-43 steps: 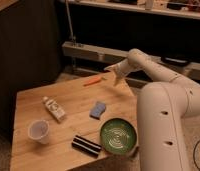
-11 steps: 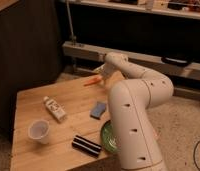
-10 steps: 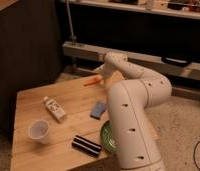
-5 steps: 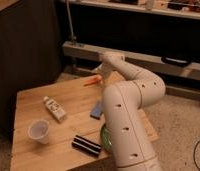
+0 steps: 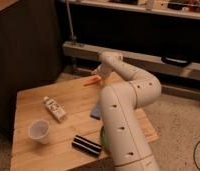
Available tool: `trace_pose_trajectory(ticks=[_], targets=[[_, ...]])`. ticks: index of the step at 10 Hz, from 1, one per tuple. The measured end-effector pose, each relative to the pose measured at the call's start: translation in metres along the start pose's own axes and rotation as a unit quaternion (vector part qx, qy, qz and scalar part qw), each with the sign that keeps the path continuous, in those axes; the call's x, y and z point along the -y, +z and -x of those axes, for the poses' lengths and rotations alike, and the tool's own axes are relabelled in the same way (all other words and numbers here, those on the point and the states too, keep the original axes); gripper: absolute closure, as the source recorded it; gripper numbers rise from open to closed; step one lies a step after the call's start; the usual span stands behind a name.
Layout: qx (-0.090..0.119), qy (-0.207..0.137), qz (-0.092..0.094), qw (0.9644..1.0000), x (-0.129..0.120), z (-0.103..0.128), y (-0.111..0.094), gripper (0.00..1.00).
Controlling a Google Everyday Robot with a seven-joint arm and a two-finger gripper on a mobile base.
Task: Drag the pepper across the table
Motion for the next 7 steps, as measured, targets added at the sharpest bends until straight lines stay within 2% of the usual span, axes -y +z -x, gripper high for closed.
trace_pose_trajectory(ticks=[5, 6, 7], targets=[[0.001, 0.005, -0.015, 0.9999, 0.0058, 0.0067, 0.0017, 0.28], [0.0, 0.002, -0.02, 0.9998, 0.0072, 0.0073, 0.0025, 0.33], [0.0, 0.0, -0.021, 0.9998, 0.0069, 0.0066, 0.0035, 0.45]])
